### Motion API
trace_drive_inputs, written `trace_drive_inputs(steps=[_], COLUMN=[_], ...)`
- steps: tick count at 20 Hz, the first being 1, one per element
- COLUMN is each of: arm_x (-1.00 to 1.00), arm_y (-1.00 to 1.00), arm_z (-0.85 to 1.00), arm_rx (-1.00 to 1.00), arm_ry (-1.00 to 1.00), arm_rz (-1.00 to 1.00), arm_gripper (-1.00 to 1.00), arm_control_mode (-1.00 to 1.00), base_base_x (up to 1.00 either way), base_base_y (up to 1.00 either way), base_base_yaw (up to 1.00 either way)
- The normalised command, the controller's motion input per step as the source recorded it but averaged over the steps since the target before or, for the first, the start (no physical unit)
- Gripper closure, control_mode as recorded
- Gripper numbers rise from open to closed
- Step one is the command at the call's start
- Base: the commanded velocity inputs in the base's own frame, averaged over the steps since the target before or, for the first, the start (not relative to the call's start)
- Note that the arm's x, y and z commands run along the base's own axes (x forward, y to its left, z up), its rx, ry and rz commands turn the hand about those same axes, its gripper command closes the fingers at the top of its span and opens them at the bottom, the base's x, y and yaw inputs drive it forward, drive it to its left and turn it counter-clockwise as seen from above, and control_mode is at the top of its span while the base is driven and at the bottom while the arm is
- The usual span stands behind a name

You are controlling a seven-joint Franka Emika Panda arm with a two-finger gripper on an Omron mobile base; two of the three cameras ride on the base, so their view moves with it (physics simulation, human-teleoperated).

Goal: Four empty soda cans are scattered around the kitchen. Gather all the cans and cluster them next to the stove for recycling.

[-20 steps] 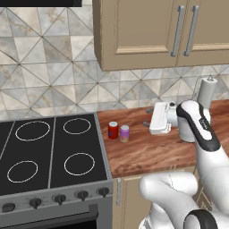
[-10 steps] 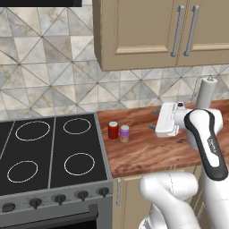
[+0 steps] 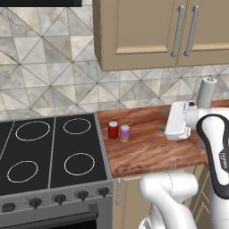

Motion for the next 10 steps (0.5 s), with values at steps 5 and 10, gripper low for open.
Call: trace_drive_inputs(steps=[5,10], arm_x=[-0.38,-0.42], arm_y=[-0.2,-0.14], arm_z=[0.21,0.23], arm_rx=[-0.06,-0.07], arm_ry=[0.0,-0.01], arm_rz=[0.0,0.02], arm_gripper=[-1.0,-1.0], arm_control_mode=[-1.0,-1.0], base_base_x=[0.0,0.0], base_base_y=[0.0,0.0], base_base_yaw=[0.0,0.0])
